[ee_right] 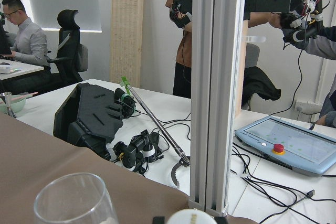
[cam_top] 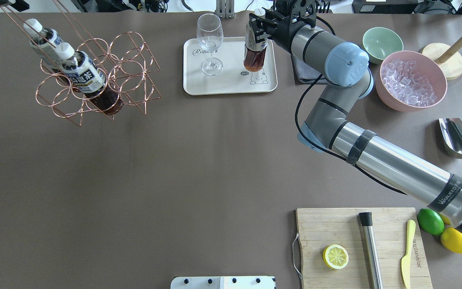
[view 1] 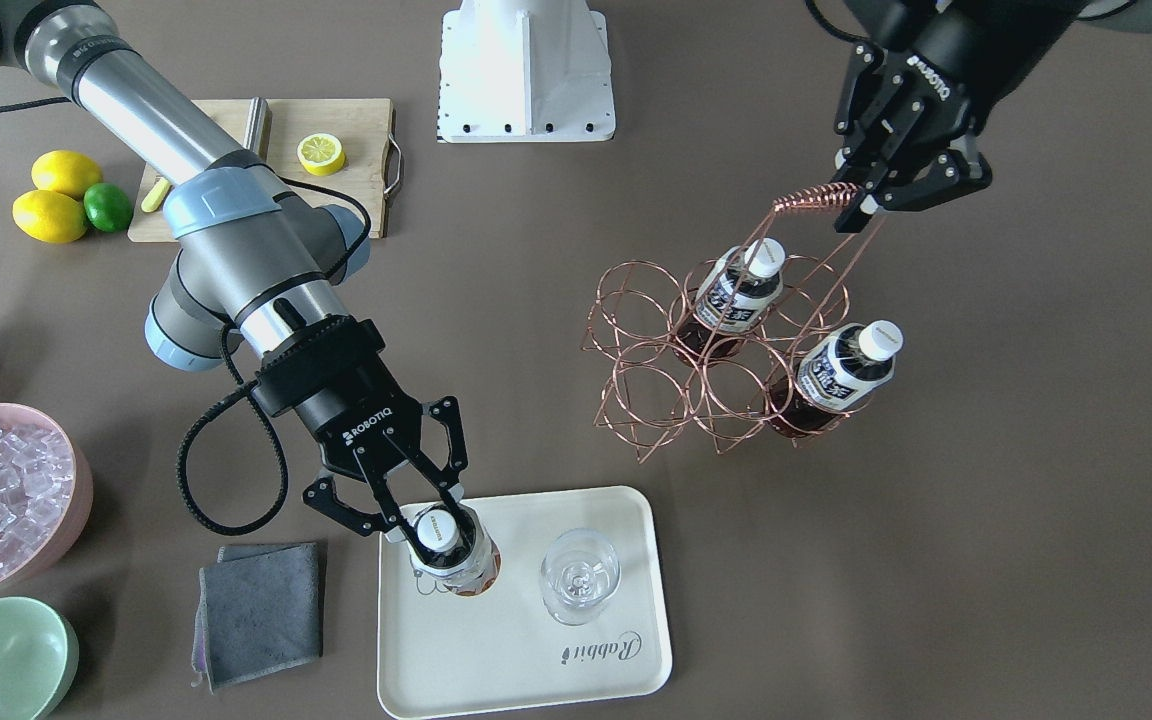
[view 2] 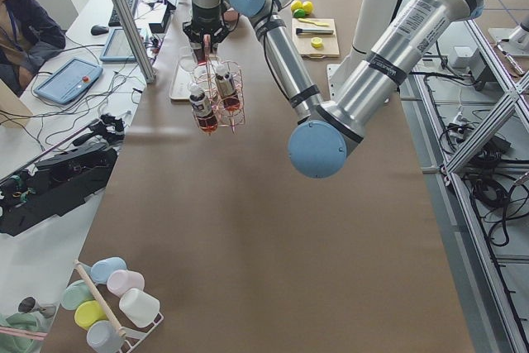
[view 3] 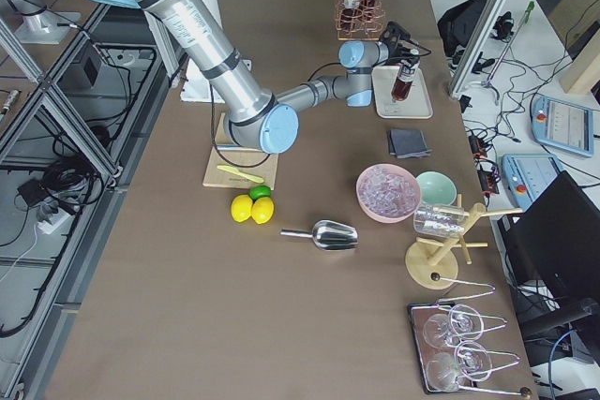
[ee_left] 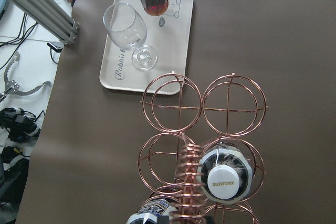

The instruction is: Take tea from basket to plate

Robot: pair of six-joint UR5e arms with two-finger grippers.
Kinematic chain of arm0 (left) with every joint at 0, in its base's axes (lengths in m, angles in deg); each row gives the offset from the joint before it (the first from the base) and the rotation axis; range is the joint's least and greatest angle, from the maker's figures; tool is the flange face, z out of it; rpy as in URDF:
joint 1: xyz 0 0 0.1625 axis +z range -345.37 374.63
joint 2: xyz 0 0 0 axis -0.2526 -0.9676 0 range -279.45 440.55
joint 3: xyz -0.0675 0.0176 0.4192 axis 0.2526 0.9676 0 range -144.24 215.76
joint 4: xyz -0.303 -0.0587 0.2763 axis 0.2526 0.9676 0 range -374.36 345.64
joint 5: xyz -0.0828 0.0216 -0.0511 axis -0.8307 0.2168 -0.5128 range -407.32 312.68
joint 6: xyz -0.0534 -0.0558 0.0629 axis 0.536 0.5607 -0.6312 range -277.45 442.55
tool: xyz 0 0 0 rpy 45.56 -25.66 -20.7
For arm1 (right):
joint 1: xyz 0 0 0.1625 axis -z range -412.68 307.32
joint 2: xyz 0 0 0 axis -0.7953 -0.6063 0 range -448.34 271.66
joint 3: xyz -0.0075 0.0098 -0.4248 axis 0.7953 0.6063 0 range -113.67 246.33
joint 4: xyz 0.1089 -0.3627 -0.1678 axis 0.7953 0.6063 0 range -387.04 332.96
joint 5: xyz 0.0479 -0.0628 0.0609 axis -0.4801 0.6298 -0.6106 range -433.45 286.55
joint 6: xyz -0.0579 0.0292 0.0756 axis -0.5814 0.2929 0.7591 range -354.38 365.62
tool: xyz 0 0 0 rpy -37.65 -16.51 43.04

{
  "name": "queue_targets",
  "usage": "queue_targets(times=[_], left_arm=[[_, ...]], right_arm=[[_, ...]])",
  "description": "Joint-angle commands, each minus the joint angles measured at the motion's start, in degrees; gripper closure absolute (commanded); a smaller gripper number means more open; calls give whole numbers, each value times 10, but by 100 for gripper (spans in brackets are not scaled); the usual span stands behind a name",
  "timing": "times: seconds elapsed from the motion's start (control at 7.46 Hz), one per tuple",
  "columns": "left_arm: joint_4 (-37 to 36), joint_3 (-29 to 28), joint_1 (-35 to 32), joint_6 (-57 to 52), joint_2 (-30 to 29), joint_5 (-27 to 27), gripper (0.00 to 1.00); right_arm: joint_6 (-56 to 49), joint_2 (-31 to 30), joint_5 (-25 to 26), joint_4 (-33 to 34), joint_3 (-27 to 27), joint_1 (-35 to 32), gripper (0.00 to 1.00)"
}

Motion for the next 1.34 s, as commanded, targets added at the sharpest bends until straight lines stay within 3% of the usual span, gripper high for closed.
queue_targets(times=[0.0,0.4,0.54,0.67,1.21], left_arm=[[-21,-37,-87,-139,47,-5,100],[-35,-121,-142,-289,69,-5,100],[-33,-157,-146,-320,70,-5,100],[-30,-195,-146,-351,70,-5,100],[51,-277,-145,-359,73,1,100]], right_arm=[[0,-2,1,-2,14,11,100],[-1,-2,1,-5,15,10,100],[0,-1,2,-5,15,9,35],[0,-1,2,-5,15,10,0],[4,2,-7,-3,-4,0,0]])
